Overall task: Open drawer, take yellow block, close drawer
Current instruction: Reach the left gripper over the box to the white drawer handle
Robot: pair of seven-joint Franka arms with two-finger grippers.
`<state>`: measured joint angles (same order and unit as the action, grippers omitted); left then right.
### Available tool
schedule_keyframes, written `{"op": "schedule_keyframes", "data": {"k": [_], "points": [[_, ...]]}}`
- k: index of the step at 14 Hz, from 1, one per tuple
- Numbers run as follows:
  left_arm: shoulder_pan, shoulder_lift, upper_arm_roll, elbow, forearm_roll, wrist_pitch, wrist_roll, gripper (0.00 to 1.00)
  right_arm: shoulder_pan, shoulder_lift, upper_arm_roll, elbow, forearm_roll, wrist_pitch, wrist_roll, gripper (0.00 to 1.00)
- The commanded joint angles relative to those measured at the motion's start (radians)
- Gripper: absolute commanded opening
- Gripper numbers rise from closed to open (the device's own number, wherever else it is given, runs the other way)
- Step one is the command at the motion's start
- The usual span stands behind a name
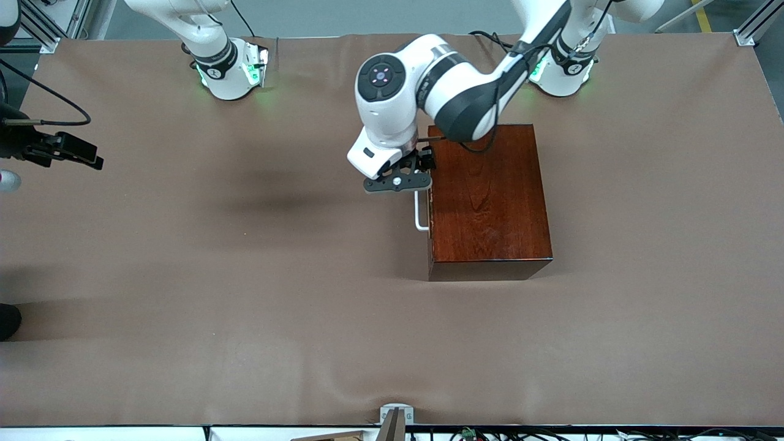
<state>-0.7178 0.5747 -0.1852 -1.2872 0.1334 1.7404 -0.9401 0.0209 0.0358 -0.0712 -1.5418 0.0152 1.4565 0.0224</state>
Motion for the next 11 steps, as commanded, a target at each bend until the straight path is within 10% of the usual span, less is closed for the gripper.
{"op": "schedule_keyframes", "data": {"k": [1,11], "points": [[-0.087,0.045,0.085,0.031,0.029,-0.010,-0.011,1.00,-0.004,0.003,0.005,0.006,0.003,0.001,0.004,1.00],[-0.086,0.128,0.090,0.029,0.031,0.028,0.046,1.00,0.005,0.003,0.005,0.009,0.005,0.015,0.014,1.00]]}}
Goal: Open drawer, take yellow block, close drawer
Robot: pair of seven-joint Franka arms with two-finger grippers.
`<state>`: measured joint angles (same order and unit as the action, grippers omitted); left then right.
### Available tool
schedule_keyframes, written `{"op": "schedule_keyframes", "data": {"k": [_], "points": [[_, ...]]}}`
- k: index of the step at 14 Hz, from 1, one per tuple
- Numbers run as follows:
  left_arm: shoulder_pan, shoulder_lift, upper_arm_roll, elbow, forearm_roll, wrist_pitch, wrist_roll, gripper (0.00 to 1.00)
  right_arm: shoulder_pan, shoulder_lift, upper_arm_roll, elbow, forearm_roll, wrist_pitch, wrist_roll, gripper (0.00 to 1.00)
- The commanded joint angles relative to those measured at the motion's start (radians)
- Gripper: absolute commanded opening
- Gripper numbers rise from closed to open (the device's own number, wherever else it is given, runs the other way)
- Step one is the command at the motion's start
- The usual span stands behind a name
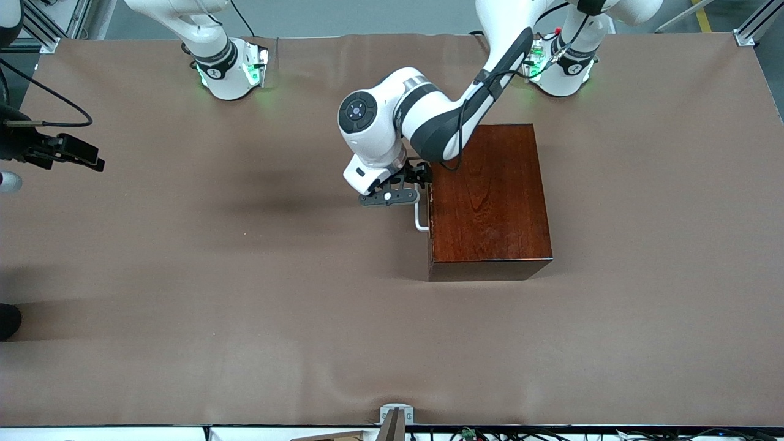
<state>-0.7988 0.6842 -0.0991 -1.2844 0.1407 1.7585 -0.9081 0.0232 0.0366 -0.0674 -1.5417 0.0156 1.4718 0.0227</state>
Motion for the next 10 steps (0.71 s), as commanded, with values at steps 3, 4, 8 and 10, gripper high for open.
{"op": "schedule_keyframes", "data": {"k": [3,4,8,10], "points": [[-0.005,0.034,0.004,0.024,0.023,0.021,0.044,1.00,0.015,0.002,0.003,0.015,-0.002,-0.004,0.019,1.00],[-0.005,0.038,0.004,0.023,0.025,0.021,0.044,1.00,0.020,0.002,0.003,0.015,0.004,-0.005,0.019,1.00],[-0.006,0.061,0.004,0.022,0.042,0.041,0.046,1.00,0.070,0.017,0.003,0.015,0.004,-0.001,0.112,1.00],[-0.007,0.067,0.004,0.022,0.043,0.056,0.041,1.00,0.096,0.031,0.003,0.015,0.004,-0.001,0.173,1.00]]}}
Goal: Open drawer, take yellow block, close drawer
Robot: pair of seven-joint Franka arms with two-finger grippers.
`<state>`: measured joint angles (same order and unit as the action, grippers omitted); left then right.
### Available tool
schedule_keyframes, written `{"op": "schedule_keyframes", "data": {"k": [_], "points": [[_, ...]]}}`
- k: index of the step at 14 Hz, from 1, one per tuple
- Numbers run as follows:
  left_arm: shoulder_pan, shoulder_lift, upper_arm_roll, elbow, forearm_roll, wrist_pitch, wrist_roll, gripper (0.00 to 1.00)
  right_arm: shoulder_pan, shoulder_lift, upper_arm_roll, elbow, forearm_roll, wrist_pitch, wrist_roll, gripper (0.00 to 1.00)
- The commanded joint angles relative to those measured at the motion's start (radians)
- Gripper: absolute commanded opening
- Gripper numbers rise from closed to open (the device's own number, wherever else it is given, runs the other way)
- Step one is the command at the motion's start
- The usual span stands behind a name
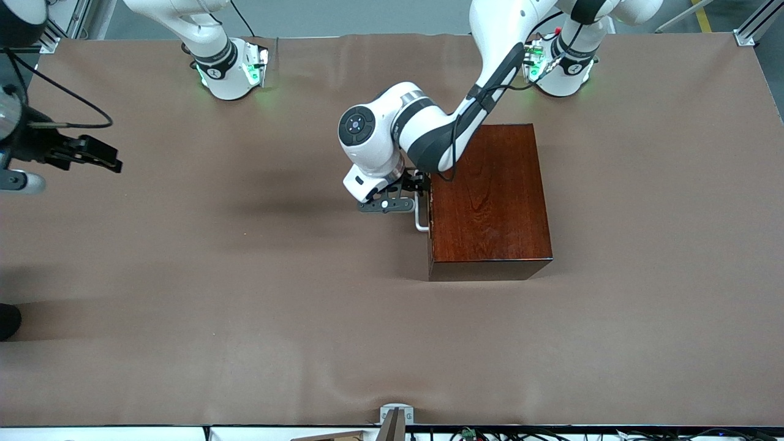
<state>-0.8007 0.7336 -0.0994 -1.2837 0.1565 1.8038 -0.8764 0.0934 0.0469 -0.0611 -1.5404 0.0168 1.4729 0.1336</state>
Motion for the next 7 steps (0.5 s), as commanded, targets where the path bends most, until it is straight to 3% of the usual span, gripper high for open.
{"op": "schedule_keyframes", "data": {"k": [1,7], "points": [[-0.006,0.024,0.004,0.021,0.028,0.025,0.008,1.00,0.035,0.028,-0.003,0.014,0.002,0.004,0.073,1.00],[-0.008,0.033,0.003,0.023,0.026,0.124,-0.045,1.00,0.054,0.062,-0.002,0.016,0.006,0.024,0.175,1.00]]}}
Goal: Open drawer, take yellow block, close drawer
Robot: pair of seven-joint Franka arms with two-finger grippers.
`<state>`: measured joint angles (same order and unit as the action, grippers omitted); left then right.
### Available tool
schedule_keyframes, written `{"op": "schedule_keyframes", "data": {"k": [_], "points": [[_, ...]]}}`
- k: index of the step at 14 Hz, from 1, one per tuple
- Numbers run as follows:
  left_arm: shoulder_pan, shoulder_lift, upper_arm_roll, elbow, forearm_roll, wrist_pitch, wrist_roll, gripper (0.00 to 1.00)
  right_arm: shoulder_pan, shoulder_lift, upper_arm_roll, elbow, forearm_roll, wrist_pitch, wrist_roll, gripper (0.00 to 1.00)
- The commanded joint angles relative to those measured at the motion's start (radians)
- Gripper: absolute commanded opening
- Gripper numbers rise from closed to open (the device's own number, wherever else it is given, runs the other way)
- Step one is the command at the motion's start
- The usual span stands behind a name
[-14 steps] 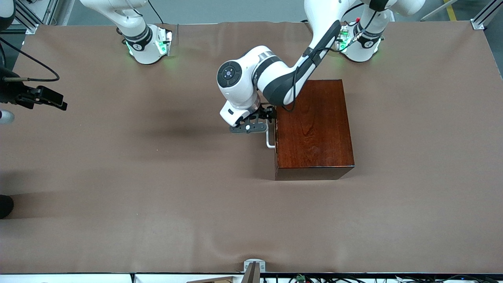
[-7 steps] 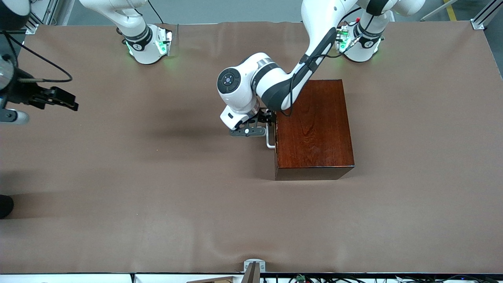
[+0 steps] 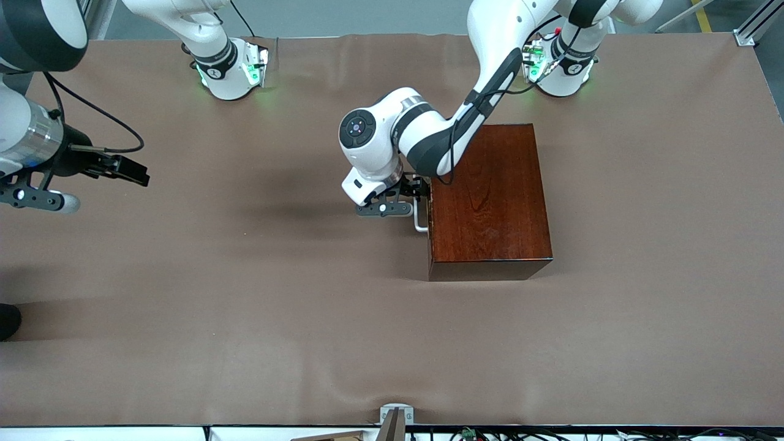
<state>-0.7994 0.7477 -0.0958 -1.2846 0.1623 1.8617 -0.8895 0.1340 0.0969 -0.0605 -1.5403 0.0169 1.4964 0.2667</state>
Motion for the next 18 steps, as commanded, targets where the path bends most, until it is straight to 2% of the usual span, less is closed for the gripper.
{"op": "schedule_keyframes", "data": {"k": [1,3,6,10,18], "points": [[-0.015,0.022,-0.004,0.024,0.020,0.089,-0.052,1.00,0.013,0.020,-0.002,0.014,0.011,0.007,0.058,1.00],[-0.024,0.027,-0.004,0.025,0.019,0.134,-0.100,1.00,0.012,0.032,-0.004,0.014,0.052,0.008,0.110,1.00],[-0.035,0.036,-0.004,0.028,0.013,0.189,-0.117,1.00,0.030,0.044,-0.002,0.014,0.064,0.021,0.219,1.00],[-0.038,0.042,-0.019,0.030,0.008,0.241,-0.117,1.00,0.018,0.064,-0.004,0.013,0.142,0.021,0.327,1.00],[-0.038,0.051,-0.032,0.033,-0.041,0.344,-0.117,1.00,0.039,0.078,-0.001,0.013,0.175,0.024,0.477,1.00]]}}
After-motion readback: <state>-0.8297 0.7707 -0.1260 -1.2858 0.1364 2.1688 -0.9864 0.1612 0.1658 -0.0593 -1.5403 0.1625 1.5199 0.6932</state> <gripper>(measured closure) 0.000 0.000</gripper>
